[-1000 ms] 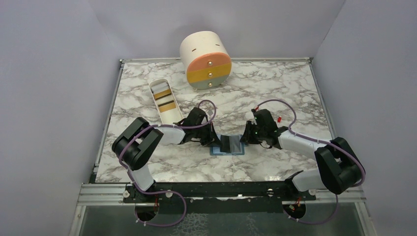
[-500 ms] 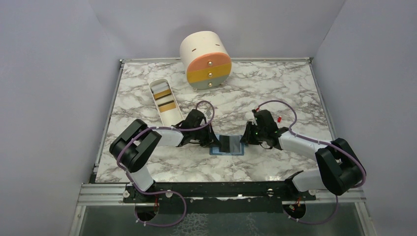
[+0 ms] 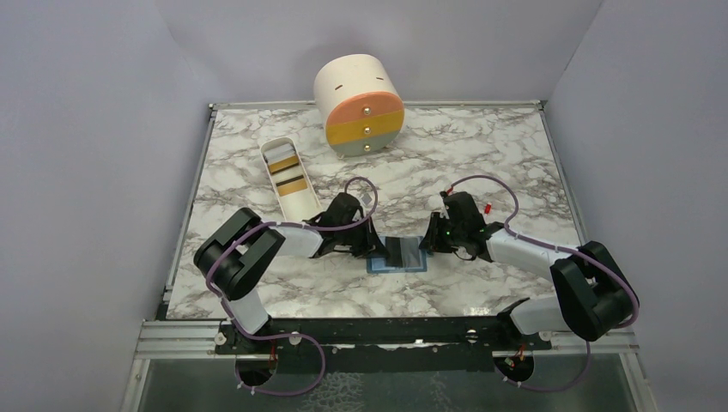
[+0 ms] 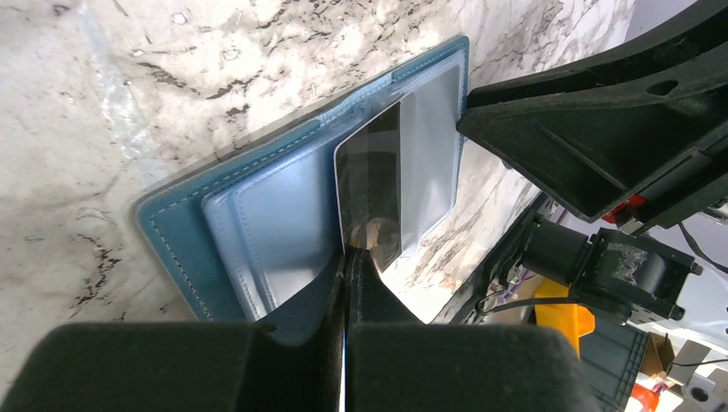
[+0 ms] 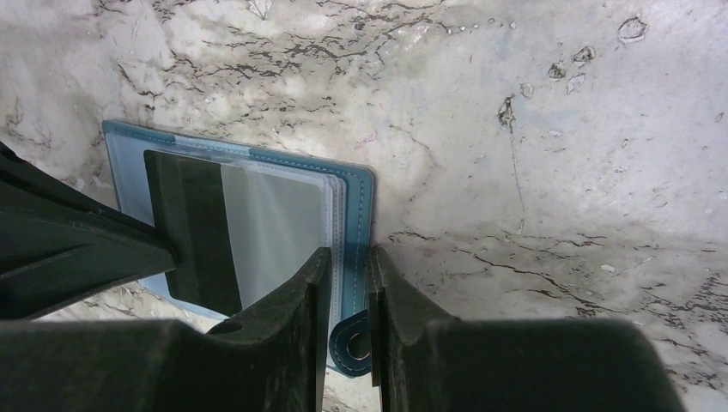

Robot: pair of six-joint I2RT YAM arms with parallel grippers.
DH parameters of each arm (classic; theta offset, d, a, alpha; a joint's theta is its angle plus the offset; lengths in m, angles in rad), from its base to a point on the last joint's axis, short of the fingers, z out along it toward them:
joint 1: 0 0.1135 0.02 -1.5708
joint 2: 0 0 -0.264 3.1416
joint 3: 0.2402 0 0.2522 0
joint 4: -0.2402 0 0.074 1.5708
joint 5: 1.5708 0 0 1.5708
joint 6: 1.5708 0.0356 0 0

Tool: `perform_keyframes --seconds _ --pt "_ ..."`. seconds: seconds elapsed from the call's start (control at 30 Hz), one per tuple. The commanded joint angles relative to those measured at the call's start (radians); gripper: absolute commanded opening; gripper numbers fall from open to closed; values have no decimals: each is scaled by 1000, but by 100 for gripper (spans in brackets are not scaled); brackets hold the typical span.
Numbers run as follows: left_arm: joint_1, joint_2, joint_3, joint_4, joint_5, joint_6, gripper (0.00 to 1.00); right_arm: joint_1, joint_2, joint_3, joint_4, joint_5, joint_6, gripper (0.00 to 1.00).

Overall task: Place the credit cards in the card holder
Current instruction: Insert the credit card into the card holder.

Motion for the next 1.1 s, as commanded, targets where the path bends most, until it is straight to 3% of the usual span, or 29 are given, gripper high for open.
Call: perform_keyframes --seconds 0.0,0.23,0.37,0.73,0.9,1.07 --pt "-25 10 -10 -6 -12 -3 0 7 11 -20 -47 -26 14 21" --pt "-31 8 -15 -17 -54 41 0 7 7 4 -71 -10 5 21" --pt "-31 7 23 -84 -109 105 0 7 -23 31 -120 1 -10 26" --pt "-31 -19 -6 -41 -132 115 0 7 -68 -39 -98 -110 -3 33" --pt "-31 -9 -17 -14 -91 99 0 7 -49 -36 -101 -64 6 29" --pt "-31 -32 -51 18 -148 84 0 7 -39 -45 -89 -55 11 21"
